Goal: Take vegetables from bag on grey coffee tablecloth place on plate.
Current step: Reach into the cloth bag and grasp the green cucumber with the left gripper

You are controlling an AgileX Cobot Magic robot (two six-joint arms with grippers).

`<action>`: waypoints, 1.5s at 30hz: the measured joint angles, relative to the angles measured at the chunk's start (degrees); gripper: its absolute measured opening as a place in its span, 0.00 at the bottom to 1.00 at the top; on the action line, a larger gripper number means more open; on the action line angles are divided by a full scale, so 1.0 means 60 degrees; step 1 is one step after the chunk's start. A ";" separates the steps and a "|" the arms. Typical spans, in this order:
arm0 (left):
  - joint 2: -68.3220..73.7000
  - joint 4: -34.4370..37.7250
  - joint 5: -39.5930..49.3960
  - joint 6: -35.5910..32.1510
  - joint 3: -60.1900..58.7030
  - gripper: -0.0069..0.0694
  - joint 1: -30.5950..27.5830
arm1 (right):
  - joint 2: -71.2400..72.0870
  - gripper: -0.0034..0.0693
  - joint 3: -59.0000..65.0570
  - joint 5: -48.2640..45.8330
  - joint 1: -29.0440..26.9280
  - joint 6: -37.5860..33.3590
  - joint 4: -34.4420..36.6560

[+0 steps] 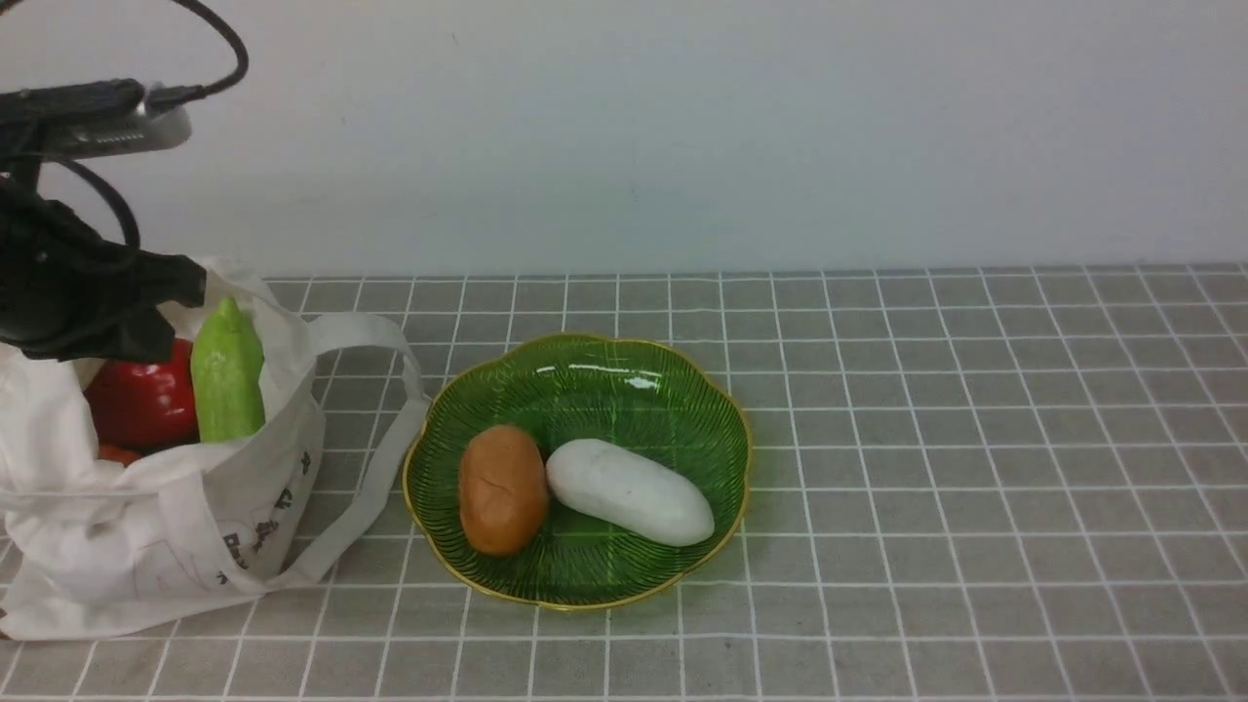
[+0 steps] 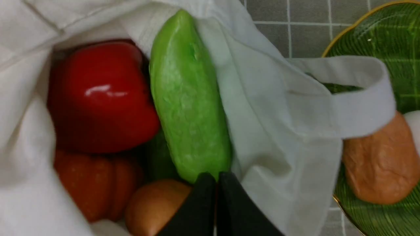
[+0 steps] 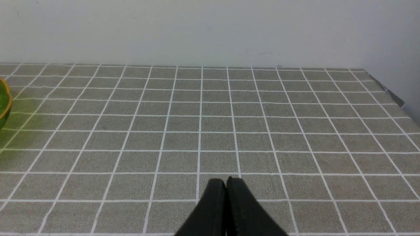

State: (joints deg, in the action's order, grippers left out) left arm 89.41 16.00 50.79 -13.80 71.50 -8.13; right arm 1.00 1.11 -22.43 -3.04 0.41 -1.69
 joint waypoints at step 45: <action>0.1803 0.0985 -0.1109 -0.1948 0.0621 0.53 0.0000 | 0.0000 0.03 0.0000 0.0002 0.0000 0.0000 0.0000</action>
State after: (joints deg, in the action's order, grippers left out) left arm 100.23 21.91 44.13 -25.49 75.22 -8.13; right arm 1.00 1.11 -22.42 -3.04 0.41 -1.69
